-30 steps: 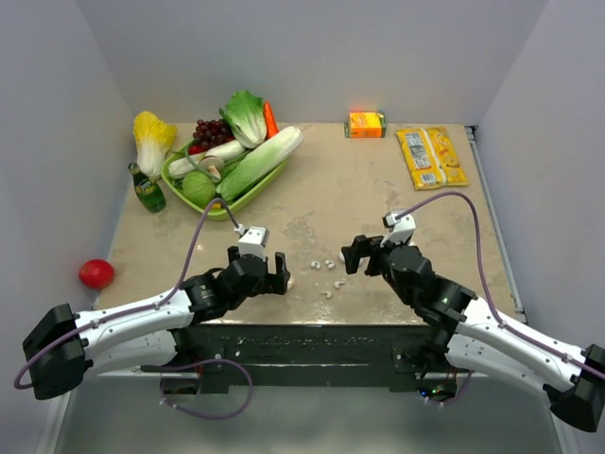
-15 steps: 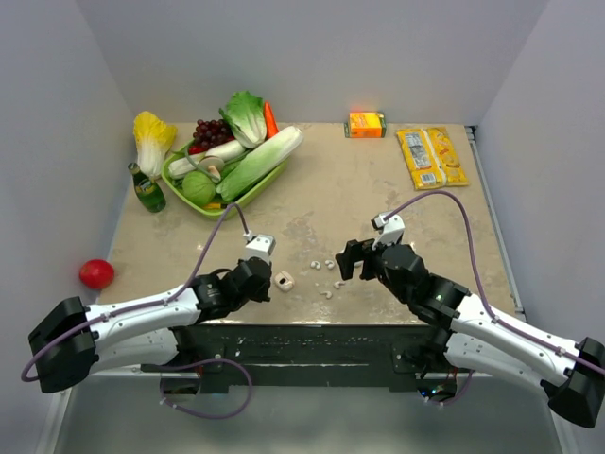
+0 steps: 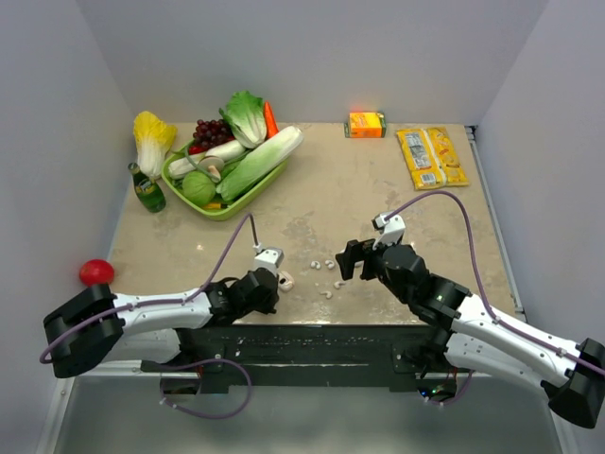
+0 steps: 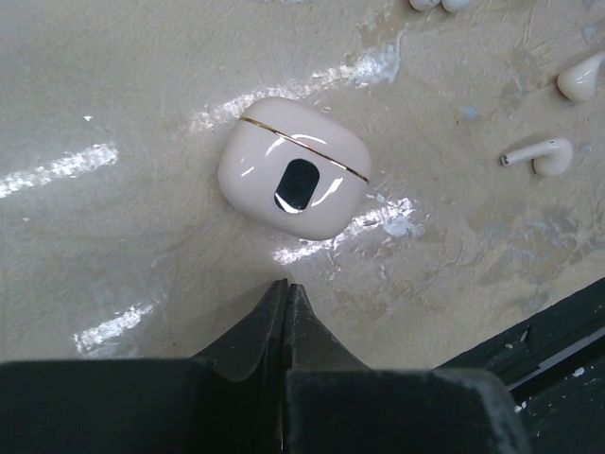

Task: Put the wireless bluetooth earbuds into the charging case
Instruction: Pick up the charging case at the center of the board.

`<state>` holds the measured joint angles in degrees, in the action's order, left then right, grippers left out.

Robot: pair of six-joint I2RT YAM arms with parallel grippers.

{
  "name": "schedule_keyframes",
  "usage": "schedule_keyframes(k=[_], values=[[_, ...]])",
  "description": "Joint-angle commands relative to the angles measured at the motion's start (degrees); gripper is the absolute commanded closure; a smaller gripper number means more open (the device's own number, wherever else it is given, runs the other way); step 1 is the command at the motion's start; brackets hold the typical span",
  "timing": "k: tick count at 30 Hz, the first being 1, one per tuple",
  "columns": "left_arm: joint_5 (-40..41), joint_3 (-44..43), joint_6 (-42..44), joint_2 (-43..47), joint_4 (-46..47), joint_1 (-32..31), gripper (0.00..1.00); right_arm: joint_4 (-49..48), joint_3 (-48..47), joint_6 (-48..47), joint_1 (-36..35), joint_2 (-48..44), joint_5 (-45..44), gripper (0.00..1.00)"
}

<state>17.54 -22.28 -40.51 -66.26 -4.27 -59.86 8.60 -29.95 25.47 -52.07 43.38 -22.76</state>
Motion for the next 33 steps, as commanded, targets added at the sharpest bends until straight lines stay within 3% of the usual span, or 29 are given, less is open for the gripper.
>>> schedule_keyframes(k=[1,25,30,33], values=[[-1.4,1.5,-2.8,-1.9,8.5,-1.2,1.00,-0.7,-0.3,-0.2,0.1,-0.7,0.9,0.04],[3.6,-1.0,-3.5,-11.0,11.9,-1.4,1.00,-0.5,0.0,0.0,0.1,-0.7,1.0,0.04],[3.6,-1.4,-1.2,-8.4,11.3,-2.6,1.00,-0.3,-0.2,-0.1,0.1,-0.7,1.5,0.04],[5.0,-0.6,0.0,-3.0,8.9,-4.7,0.87,-0.4,-0.2,-0.2,0.1,-1.0,1.9,0.04]])
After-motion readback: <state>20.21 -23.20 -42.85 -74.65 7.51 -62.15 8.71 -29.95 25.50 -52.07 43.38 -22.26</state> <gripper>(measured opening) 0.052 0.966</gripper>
